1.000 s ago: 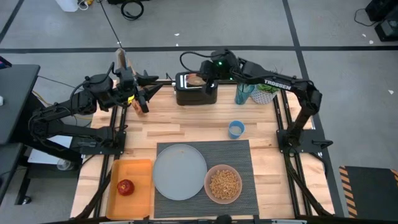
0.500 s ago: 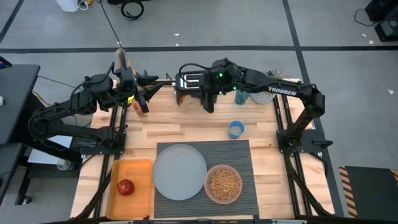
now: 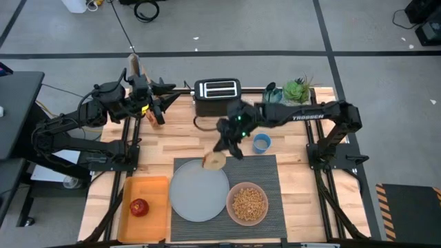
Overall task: Arrange a breakfast setting
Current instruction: Put the bagel on the gray plate
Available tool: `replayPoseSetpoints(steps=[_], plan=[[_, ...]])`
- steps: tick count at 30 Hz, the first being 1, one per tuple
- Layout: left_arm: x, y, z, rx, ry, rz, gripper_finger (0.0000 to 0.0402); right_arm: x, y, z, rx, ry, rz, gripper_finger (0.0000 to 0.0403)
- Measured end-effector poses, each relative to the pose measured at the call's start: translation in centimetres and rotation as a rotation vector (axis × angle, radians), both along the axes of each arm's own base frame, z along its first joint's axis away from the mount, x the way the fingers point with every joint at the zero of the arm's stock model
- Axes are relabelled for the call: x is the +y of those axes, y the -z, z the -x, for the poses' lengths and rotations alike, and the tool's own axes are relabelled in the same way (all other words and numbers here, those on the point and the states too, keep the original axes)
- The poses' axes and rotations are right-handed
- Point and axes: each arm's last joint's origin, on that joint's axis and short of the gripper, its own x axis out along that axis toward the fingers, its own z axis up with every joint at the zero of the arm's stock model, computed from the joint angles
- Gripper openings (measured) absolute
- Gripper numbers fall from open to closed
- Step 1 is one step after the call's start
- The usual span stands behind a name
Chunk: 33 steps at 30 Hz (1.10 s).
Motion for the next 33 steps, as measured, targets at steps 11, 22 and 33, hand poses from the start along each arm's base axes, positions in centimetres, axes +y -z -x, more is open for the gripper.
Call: replayPoseSetpoints(steps=[11,22,33], plan=[[0.0,0.0,0.0,-0.01,0.0,0.019,0.019,4.4,6.8,0.3,-0.033,-0.001,-0.195,0.002],[-0.1,0.0,0.0,-0.017,0.012,0.037,0.019,6.6,12.2,-2.2,0.016,0.022,-0.278,0.002],[-0.1,0.0,0.0,-0.009,0.026,0.032,0.019,6.7,15.4,-2.2,0.203,0.026,-0.323,0.0022]])
